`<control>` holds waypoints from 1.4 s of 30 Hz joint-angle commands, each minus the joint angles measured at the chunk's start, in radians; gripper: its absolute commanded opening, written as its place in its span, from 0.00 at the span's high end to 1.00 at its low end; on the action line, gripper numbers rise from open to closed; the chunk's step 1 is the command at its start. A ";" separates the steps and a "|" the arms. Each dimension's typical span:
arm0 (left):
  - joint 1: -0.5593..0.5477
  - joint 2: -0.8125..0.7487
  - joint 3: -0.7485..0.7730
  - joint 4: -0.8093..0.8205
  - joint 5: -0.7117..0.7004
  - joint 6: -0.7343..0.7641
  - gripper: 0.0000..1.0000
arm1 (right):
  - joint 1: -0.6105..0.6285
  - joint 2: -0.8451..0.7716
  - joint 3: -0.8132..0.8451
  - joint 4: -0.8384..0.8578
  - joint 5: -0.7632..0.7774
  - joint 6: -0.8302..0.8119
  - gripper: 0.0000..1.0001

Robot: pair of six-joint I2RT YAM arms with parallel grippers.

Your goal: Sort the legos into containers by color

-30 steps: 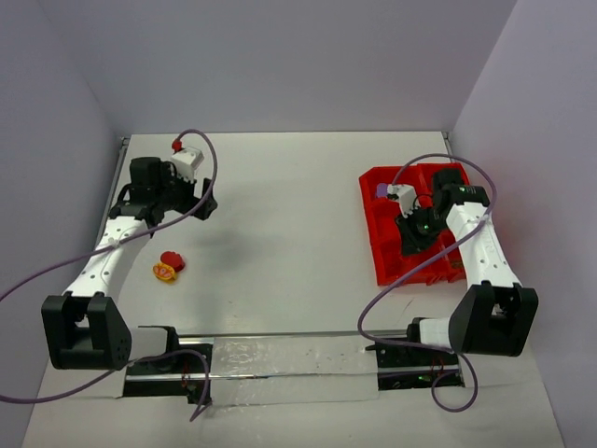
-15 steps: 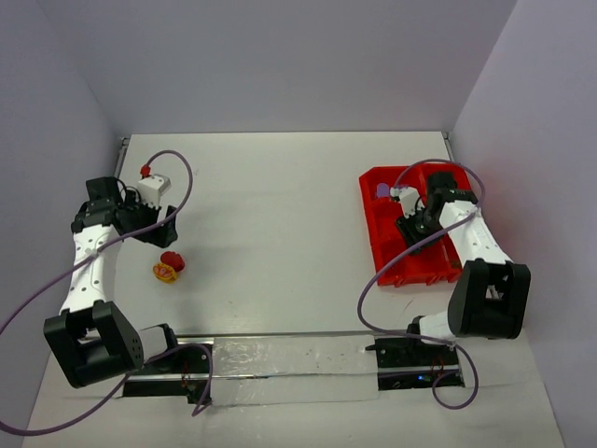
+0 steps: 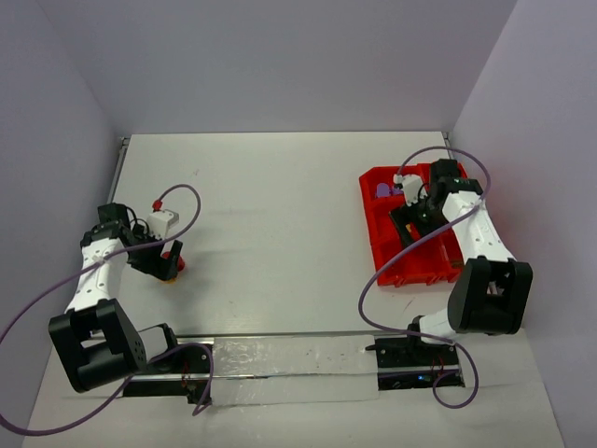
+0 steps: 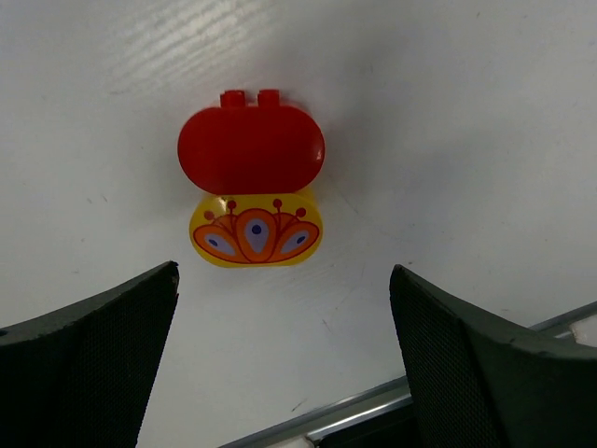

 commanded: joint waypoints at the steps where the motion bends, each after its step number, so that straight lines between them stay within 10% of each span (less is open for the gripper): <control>1: 0.005 0.010 -0.033 0.063 -0.060 -0.018 0.01 | -0.001 -0.022 0.121 -0.055 -0.107 0.018 0.00; 26: -0.063 0.170 -0.122 0.251 -0.120 -0.058 0.13 | 0.015 0.132 0.570 -0.141 -0.345 0.182 0.00; 35: -0.063 0.184 -0.086 0.279 -0.071 -0.069 0.61 | 0.070 0.199 0.649 -0.098 -0.393 0.263 0.00; 42: -0.112 0.129 0.030 0.360 0.108 -0.042 0.72 | 0.162 0.224 0.594 0.014 -0.529 0.456 0.00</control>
